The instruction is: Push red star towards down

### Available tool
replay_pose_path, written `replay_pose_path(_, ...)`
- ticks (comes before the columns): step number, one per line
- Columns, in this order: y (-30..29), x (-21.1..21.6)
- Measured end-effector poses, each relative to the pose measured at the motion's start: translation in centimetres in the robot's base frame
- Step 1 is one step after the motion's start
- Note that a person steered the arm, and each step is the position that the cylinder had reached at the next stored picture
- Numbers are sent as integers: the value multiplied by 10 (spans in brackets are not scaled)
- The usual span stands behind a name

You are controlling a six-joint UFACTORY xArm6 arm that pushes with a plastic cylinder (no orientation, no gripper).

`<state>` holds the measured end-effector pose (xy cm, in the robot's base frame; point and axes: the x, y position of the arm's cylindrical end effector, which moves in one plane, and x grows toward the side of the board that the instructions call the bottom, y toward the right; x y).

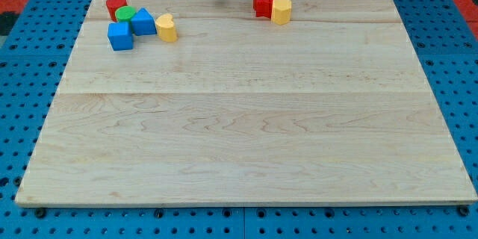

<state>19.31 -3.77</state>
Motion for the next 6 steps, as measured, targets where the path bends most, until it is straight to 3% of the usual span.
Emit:
replay_pose_path(2,85,0)
replay_pose_path(3,89,8)
replay_pose_path(4,31,47)
replay_pose_path(5,44,127)
replay_pose_path(6,166,175)
